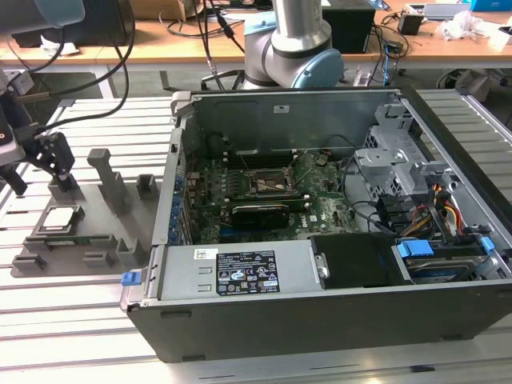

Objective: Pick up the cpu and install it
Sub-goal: 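Pick up the cpu and move it towards the insertion slot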

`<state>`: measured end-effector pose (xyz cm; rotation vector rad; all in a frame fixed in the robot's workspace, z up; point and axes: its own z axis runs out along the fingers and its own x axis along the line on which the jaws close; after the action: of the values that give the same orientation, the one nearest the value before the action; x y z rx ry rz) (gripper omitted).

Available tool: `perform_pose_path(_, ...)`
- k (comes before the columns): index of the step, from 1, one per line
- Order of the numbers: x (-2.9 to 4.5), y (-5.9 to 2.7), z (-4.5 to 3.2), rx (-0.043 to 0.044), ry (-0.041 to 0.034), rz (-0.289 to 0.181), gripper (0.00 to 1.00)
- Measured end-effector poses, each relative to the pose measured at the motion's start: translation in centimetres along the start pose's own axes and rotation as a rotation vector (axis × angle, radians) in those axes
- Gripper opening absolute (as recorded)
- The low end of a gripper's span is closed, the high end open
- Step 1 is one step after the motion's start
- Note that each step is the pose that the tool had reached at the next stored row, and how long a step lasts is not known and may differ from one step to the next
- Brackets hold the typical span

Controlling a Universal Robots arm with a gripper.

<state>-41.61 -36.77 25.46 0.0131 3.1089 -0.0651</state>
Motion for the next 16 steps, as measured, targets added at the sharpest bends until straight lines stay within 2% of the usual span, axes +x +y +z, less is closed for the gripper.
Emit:
perform_pose_path(13,0.07,-0.02,0.50,0.0000,0.0000,0.000,0.78)
perform_pose_path(16,0.08,-0.01,0.82,-0.0001,-0.0001,0.000,0.78)
